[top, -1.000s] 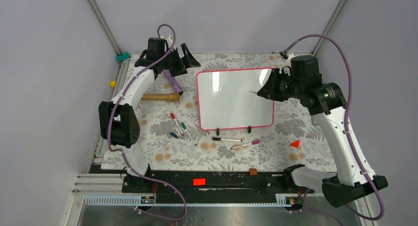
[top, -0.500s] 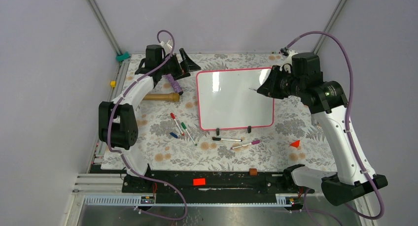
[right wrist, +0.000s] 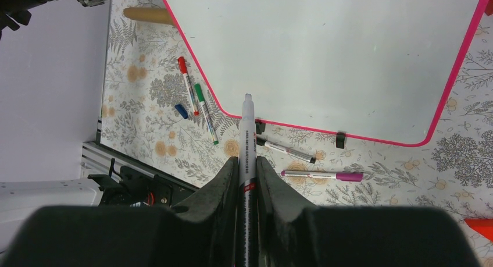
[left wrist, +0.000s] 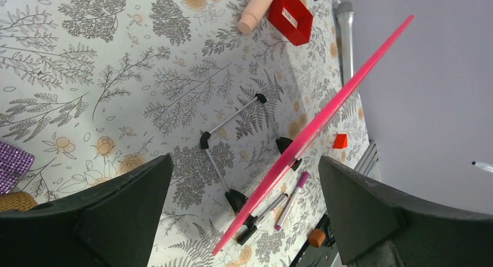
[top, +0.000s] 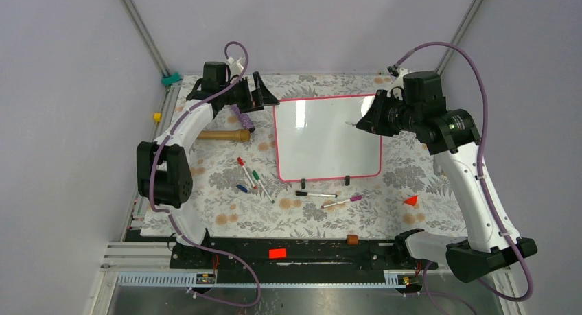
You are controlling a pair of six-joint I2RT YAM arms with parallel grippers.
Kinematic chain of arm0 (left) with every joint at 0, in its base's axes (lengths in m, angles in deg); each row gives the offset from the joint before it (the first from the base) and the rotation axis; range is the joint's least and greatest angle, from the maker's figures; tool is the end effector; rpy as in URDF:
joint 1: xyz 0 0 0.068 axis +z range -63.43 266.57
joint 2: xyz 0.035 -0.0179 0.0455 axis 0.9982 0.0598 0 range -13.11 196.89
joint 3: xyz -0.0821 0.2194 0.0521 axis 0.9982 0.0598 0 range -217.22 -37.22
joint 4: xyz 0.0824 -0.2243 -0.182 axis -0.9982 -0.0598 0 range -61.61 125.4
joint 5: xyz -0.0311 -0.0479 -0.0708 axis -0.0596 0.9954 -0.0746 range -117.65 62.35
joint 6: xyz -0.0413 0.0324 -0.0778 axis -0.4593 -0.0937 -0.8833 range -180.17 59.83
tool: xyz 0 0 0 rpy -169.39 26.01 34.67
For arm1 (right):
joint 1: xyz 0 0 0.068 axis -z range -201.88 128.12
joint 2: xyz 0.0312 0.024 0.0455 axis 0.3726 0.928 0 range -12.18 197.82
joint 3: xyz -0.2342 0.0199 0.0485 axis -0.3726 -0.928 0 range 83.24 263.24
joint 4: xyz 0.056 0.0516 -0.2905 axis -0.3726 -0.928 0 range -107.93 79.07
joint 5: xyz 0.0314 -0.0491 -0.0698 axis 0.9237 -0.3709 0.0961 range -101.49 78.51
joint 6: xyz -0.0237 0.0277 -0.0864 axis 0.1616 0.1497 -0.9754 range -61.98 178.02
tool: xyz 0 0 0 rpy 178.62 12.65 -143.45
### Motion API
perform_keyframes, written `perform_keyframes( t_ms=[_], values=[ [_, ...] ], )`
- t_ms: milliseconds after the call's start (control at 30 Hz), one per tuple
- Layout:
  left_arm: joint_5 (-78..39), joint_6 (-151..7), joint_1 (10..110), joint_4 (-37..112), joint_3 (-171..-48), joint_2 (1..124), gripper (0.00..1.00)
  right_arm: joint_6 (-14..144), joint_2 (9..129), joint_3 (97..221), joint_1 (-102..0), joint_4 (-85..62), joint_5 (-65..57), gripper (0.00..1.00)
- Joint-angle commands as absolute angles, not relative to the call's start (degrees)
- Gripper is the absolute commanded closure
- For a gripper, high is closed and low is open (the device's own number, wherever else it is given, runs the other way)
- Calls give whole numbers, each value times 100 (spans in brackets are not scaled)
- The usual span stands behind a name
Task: Write a sentence on the whiteboard
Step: Hold the whiteboard on the whiteboard stand.
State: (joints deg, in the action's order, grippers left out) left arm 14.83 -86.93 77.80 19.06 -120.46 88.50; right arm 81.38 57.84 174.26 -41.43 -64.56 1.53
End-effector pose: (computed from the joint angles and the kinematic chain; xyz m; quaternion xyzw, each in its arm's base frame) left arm 0.4547 -0.1280 0.2277 0.0369 0.8418 -0.4376 0.3139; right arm 0.2940 0.1247 0.4038 -0.0255 0.8729 0.2670 0.4075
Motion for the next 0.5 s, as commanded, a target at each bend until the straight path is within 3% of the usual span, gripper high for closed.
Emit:
perform_keyframes(
  t_ms=[0, 467],
  values=[
    [1945, -8138, 7787, 1290, -12589, 8929, 1, 8088, 5837, 17644, -4203, -6325, 171, 100],
    [1578, -7592, 7785, 937, -12610, 8664, 1, 8027, 5787, 17626, -4208, -6317, 79, 100]
  ],
)
